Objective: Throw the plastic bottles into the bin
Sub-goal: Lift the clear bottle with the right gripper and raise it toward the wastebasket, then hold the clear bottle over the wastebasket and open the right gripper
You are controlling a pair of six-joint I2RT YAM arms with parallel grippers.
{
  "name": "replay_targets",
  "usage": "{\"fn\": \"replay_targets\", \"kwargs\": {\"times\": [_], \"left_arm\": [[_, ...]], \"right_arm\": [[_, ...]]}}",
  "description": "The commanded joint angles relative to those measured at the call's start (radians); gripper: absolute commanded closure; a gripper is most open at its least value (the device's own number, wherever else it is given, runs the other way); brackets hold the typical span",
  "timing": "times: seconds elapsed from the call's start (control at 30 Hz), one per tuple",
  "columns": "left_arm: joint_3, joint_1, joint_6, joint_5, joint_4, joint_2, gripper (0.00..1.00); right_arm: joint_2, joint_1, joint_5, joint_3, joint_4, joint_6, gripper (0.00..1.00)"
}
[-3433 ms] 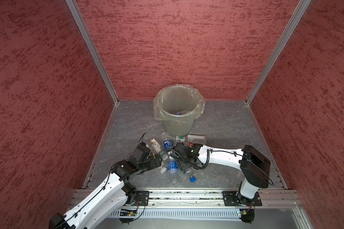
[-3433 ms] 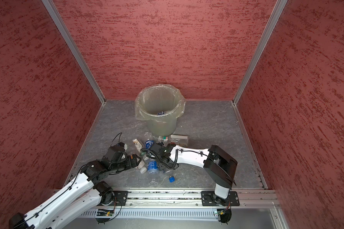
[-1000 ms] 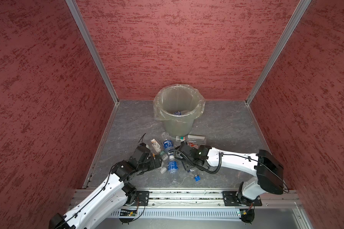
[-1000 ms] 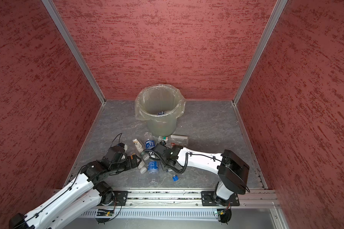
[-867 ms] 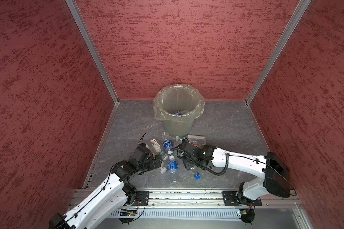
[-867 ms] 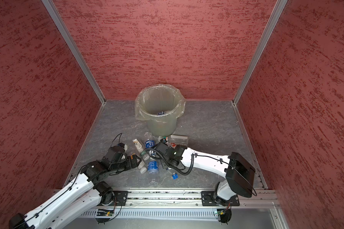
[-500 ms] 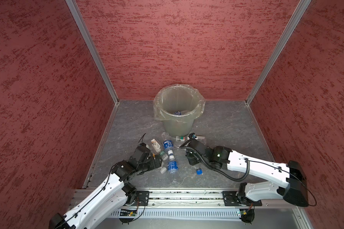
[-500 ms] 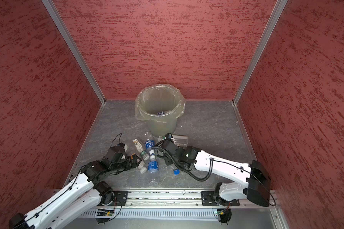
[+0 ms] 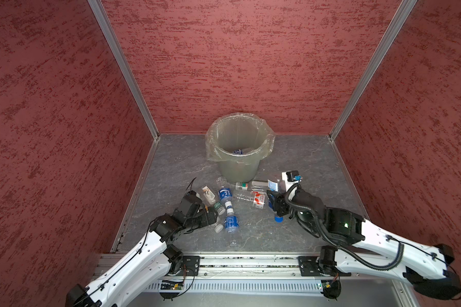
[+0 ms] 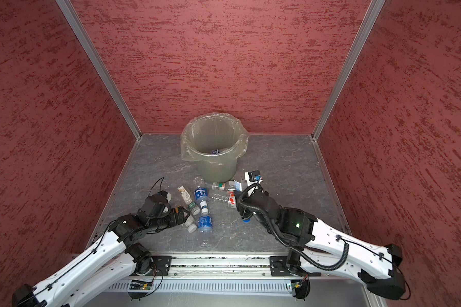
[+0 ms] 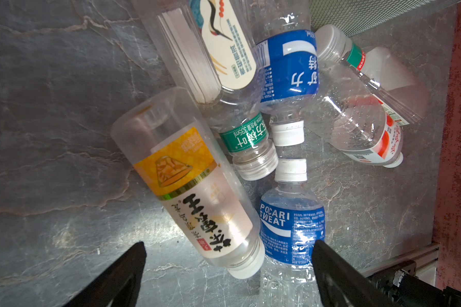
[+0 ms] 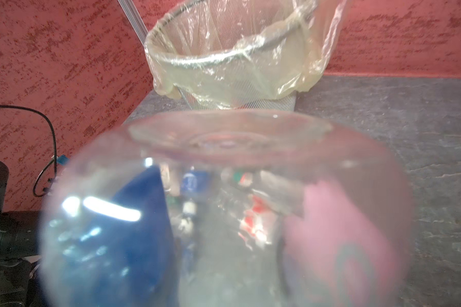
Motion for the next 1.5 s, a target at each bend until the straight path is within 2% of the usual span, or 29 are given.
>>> {"fn": "replay_targets", "kwargs": {"times": [0.0, 0.23, 0.57, 0.73, 0.83, 0.97, 1.03, 1.1, 1.17, 1.23, 1.33, 1.47], "left_arm": [[0.021, -0.006, 0.003, 0.008, 0.013, -0.019, 0.03], [0.025, -0.034, 0.030, 0.044, 0.018, -0.026, 0.04], [0.032, -0.045, 0.031, 0.041, 0.025, -0.038, 0.03], [0.053, -0.045, 0.040, 0.033, 0.005, -0.026, 0.03], [0.059, -0.045, 0.048, 0.028, -0.005, -0.033, 0.03], [0.051, -0.044, 0.043, 0.027, 0.002, -0.041, 0.03], [0.046, -0.044, 0.032, 0.032, 0.010, -0.046, 0.03], [0.050, -0.045, 0.026, 0.042, 0.015, -0.054, 0.03], [0.062, -0.045, 0.030, 0.044, 0.007, -0.062, 0.03], [0.080, -0.046, 0.036, 0.032, -0.022, -0.072, 0.03], [0.084, -0.046, 0.041, 0.024, -0.051, -0.099, 0.02], [0.066, -0.048, 0.029, 0.031, -0.042, -0.123, 0.02]], "right_arm": [[-0.052, 0.019, 0.091, 0.003, 0.024, -0.060, 0.61], [-0.173, 0.025, 0.157, -0.007, 0.075, -0.153, 0.61], [-0.118, 0.025, 0.154, 0.066, 0.186, -0.258, 0.63], [0.022, 0.025, 0.185, 0.205, 0.276, -0.371, 0.65], [0.172, 0.011, 0.200, 0.340, 0.369, -0.498, 0.65], [0.423, -0.153, 0.073, 0.599, 0.395, -0.537, 0.64], [0.561, -0.275, -0.050, 0.742, 0.367, -0.488, 0.59], [0.738, -0.375, -0.141, 0.925, 0.315, -0.457, 0.41], [0.888, -0.437, -0.214, 1.119, 0.219, -0.424, 0.23], [0.992, -0.449, -0.206, 1.266, 0.138, -0.416, 0.15], [1.022, -0.457, -0.184, 1.290, 0.141, -0.421, 0.07], [0.950, -0.463, -0.171, 1.211, 0.195, -0.433, 0.04]]}}
